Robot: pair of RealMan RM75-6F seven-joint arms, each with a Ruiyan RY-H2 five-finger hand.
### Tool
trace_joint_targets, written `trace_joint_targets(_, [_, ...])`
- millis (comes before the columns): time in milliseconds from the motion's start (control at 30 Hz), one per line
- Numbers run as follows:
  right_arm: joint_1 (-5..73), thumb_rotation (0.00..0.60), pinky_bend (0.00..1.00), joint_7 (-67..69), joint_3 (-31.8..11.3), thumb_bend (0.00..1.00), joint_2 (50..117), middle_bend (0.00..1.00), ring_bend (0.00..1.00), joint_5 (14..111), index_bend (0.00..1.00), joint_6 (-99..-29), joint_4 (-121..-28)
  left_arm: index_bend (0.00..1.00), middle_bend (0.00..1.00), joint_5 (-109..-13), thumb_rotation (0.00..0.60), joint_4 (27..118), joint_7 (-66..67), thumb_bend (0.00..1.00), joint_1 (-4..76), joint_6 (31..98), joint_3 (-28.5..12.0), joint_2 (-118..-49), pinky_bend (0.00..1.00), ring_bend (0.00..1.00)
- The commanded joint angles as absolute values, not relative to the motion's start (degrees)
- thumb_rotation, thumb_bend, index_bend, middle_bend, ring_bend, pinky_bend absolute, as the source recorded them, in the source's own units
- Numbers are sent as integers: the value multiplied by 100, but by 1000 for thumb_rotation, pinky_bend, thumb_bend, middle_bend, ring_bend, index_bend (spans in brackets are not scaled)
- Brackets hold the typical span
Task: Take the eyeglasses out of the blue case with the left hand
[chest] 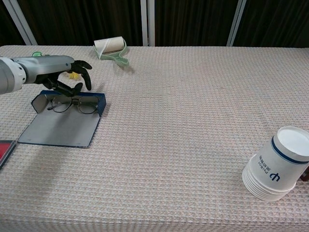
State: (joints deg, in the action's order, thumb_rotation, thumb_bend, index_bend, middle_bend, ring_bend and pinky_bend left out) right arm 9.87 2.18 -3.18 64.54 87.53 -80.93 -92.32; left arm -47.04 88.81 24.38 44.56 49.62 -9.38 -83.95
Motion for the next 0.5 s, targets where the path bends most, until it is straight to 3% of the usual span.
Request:
trace_joint_targets(33, [986,600,62,240,-316,176,6463,111,0,8753,129,-8086,-9212,252,0,-4724,599,8814,2550,483,4403,5263,-863,-8447,92,16])
trace_joint_targets(233, [995,600,62,308,-311,176,6493,111,0,8755,130,-8053,-9144,302,3,-4647,600,8744,2678,428,4388,5432,-786,-8598,92,16])
trace_joint_targets(500, [974,600,62,362,-312,176,6488,111,0,8764,130,-8085,-9108,367,24,-4477,600,8610,2582,427,4451,5292,-845,-8697,91,16])
